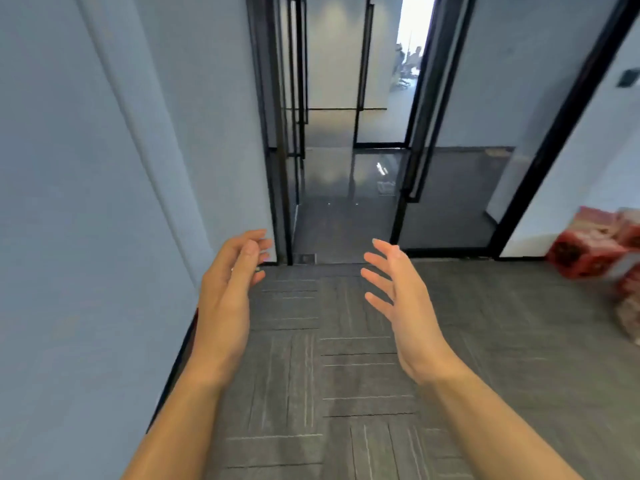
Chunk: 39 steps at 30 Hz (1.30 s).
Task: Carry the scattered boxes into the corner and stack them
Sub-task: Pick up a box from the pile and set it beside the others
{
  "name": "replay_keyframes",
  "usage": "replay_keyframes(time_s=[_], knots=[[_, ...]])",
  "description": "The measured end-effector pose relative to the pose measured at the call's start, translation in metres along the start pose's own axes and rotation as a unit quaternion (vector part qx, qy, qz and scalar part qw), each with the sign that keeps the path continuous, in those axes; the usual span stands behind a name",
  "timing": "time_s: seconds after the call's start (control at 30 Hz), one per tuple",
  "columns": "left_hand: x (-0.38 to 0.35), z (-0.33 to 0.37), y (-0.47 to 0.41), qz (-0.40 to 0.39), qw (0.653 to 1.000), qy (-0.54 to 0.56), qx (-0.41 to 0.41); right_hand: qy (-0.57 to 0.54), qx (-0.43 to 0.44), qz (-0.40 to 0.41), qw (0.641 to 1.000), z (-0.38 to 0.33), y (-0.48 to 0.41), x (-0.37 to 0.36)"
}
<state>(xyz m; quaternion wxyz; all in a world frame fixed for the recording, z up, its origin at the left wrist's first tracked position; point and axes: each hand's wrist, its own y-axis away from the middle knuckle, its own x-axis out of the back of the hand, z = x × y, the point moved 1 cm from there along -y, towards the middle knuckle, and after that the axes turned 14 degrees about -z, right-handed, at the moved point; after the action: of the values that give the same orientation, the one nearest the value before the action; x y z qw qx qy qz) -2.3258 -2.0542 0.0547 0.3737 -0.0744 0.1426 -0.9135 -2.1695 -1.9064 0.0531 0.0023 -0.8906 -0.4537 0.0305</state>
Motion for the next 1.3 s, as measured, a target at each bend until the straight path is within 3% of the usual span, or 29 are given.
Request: replay_keyframes(time_s=[0.2,0.5,0.83,1.3], knots=[[-0.221,0.006,-0.051,-0.182,0.982,0.045,-0.026,-0.021,0.011,0.189,0.982,-0.016,0.066,0.2],[-0.508,0.016,-0.043,-0.312,0.943,0.109,-0.017,-0.002,0.049,0.364,0.93,-0.037,0.162,0.441],[-0.73,0.006,-0.069,-0.457,0.878,0.138,-0.028,-0.026,0.047,0.52,0.852,-0.023,0.21,0.608],[-1.009,0.001,-0.129,-0.617,0.748,0.241,-0.033,0.01,0.055,0.687,0.724,-0.046,0.217,0.789]])
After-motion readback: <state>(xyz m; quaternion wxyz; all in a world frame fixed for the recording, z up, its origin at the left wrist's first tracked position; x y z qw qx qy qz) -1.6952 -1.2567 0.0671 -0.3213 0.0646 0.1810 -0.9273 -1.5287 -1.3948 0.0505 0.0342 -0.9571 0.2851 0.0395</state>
